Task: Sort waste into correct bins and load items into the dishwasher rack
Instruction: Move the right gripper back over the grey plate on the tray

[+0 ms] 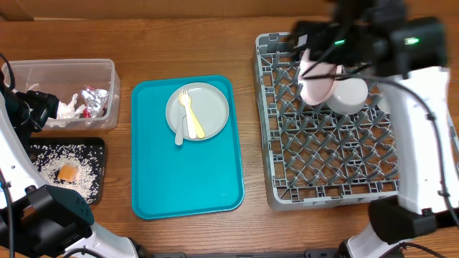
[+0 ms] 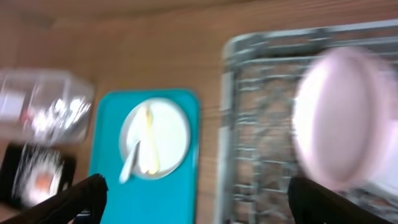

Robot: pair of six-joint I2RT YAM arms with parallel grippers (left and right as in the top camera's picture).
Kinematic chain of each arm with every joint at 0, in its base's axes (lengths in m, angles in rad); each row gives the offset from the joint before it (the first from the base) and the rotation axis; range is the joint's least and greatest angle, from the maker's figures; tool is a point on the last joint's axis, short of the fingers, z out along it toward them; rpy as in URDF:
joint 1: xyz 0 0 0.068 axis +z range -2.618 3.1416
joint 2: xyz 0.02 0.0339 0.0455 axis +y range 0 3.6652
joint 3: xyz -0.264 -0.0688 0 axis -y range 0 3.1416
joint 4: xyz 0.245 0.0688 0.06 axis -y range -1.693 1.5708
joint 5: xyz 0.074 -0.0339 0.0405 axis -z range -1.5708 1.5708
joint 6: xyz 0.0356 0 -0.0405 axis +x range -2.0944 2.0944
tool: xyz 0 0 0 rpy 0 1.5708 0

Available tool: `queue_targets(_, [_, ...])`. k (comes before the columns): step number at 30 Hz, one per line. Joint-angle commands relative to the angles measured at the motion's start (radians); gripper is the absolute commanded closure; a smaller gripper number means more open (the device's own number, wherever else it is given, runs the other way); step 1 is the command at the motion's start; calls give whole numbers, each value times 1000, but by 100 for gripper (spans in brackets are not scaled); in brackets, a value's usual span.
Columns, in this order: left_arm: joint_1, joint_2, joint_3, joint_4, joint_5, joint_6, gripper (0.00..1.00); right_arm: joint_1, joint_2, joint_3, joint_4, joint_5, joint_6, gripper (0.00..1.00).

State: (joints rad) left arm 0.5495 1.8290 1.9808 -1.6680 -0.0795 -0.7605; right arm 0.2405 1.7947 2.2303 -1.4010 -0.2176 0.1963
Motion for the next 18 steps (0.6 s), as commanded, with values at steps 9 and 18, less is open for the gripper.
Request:
queue_targets(9, [-3,-8,-4,1,-13,-14,0,326,193,-229,298,-4,-5,16])
queue_targets(18, [-3,-8,-3,1,-13,-14,0,482,433,-255,467,48,19,28])
